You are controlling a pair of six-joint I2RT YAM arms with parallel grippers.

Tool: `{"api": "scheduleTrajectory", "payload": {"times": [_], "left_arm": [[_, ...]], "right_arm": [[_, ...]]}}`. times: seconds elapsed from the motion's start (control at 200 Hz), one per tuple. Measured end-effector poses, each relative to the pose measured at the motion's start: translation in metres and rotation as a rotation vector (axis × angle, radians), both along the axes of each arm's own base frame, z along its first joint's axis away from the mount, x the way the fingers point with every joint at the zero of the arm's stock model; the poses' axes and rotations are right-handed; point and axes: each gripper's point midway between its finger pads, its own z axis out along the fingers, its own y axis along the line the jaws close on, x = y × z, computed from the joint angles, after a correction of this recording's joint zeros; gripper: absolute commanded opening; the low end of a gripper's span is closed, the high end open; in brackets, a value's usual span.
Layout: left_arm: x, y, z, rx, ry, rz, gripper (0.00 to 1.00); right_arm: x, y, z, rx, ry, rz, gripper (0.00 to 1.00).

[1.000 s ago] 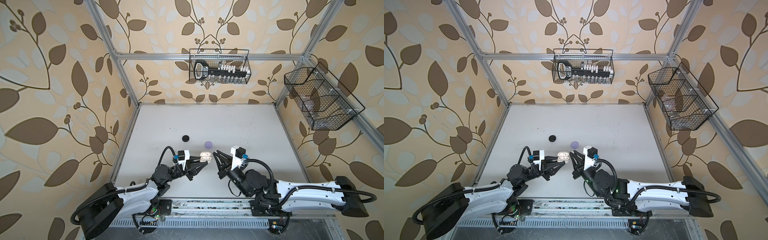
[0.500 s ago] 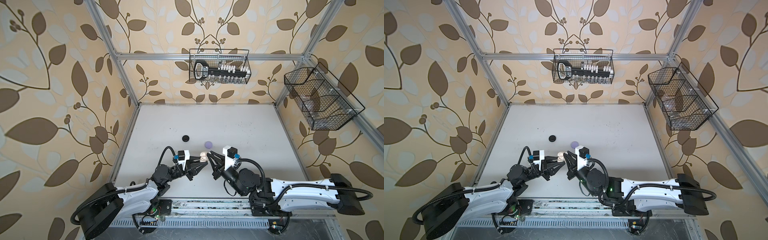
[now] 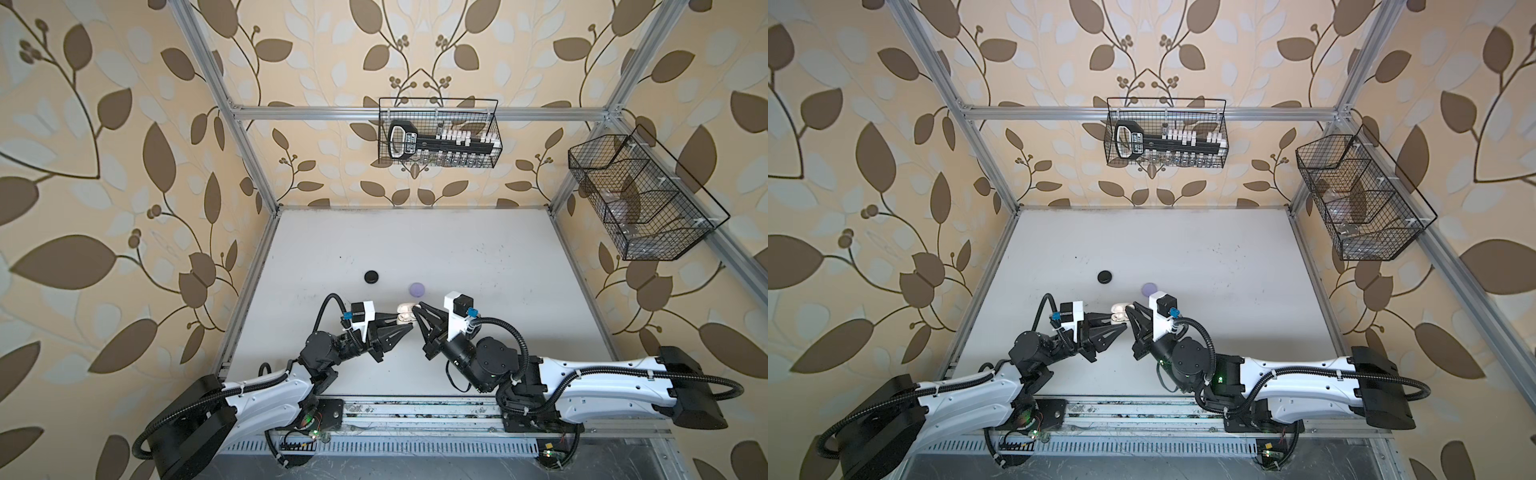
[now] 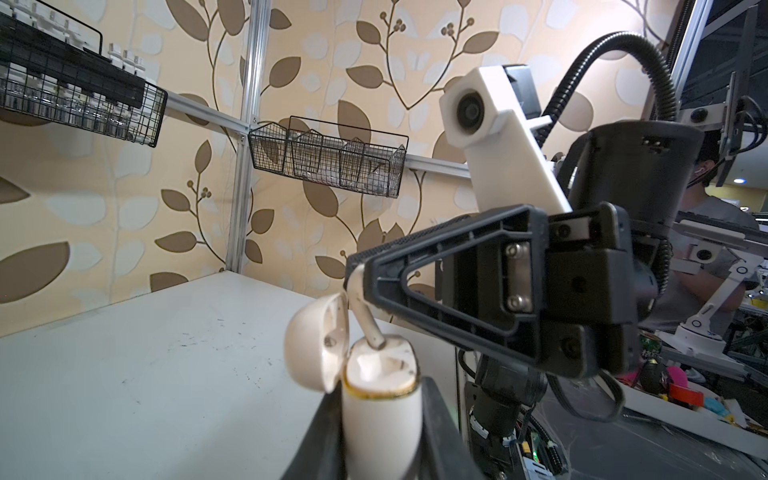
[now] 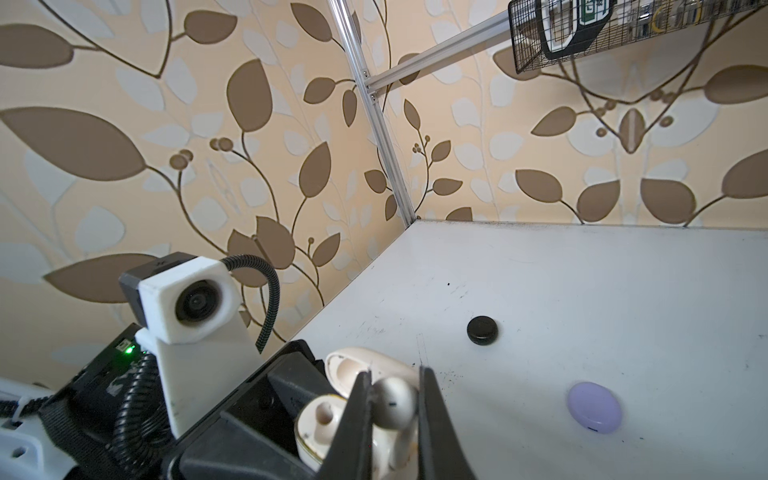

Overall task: Insert the wireless bluetooth earbuds into the charging case
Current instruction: 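Lower the held earbud into the case slot held by the left gripper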

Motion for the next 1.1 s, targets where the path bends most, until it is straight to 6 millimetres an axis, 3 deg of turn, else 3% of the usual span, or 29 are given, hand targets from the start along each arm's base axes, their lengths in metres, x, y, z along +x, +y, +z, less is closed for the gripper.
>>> {"api": "scheduleTrajectory", "payload": {"times": [1.1], "left_arm": [[0.0,0.004,-0.009,0.004,0.07,0.017,0.0]], "right_arm": [[-0.008,0.003,-0.015,0.009,0.004,-0.021,0.04]]}}
